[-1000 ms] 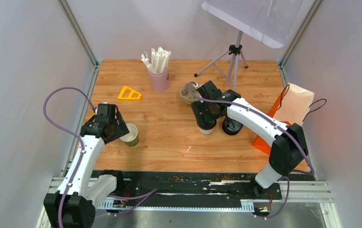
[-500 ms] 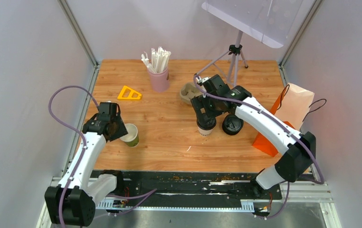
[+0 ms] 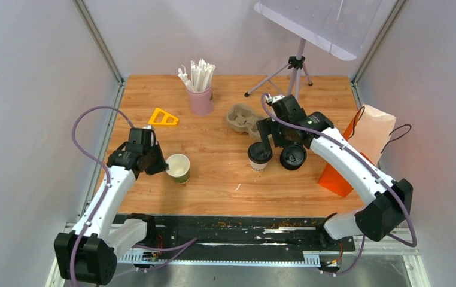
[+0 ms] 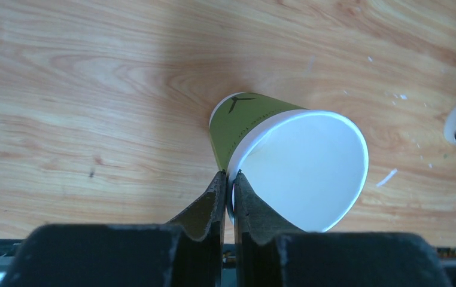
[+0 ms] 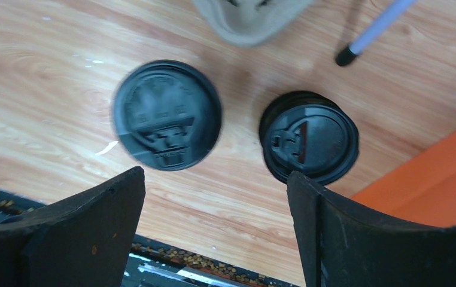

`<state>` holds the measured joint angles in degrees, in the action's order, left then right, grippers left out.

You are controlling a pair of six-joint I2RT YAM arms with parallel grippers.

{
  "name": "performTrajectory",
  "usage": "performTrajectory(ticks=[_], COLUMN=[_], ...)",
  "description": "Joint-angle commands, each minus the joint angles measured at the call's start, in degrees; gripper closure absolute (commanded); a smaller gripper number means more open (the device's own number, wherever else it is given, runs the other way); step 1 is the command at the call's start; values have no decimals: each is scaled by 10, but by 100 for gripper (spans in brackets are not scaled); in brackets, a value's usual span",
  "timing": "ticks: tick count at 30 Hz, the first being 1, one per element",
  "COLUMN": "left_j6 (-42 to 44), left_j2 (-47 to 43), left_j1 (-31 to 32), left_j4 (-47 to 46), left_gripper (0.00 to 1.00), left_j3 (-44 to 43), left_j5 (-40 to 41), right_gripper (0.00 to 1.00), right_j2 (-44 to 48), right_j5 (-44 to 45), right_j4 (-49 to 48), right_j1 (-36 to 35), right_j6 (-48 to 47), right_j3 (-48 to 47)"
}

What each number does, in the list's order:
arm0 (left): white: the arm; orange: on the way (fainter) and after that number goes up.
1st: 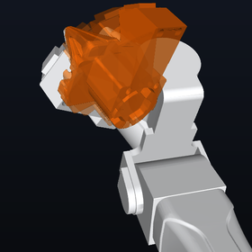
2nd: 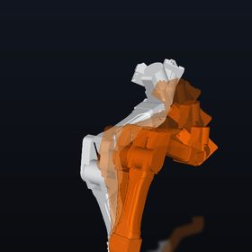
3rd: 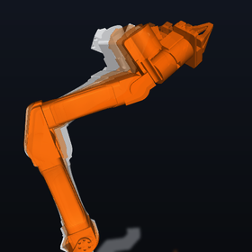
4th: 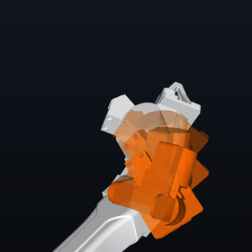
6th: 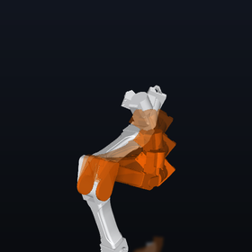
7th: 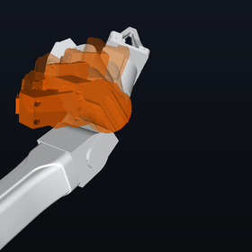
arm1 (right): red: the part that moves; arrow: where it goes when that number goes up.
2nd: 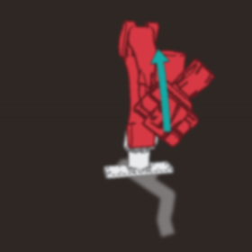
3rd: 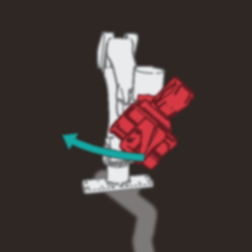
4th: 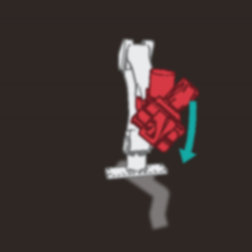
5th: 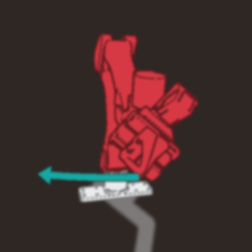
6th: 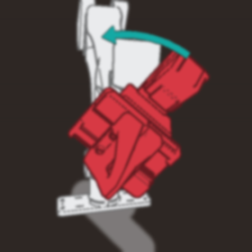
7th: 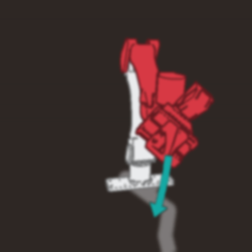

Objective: Pack the takeout coffee

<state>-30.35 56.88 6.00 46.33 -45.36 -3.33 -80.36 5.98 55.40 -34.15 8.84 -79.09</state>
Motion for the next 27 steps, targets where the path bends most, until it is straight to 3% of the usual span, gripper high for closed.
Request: performTrajectory(ticks=[1, 12, 17, 22, 27], left_j6=[-3, -80, -90, -87, -85], left_j2=[-17, -5, 9, 22, 22], left_j1=[67, 251, 281, 287, 288], left_j4=[-17, -75, -103, -107, -110], left_gripper=[86, 85, 81, 78, 69], left_j3=[-11, 3, 10, 14, 18], left_j5=[-10, 21, 18, 17, 14], right_gripper=[13, 47, 59, 64, 67], right_j2=[12, -18, -41, -56, -68], right_j5=[60, 16, 14, 27, 33], right_j4=[-33, -139, -153, -160, -168], right_j1=[37, 81, 83, 82, 82], right_j6=[15, 41, 44, 49, 51], right_j3=[36, 134, 139, 146, 155])
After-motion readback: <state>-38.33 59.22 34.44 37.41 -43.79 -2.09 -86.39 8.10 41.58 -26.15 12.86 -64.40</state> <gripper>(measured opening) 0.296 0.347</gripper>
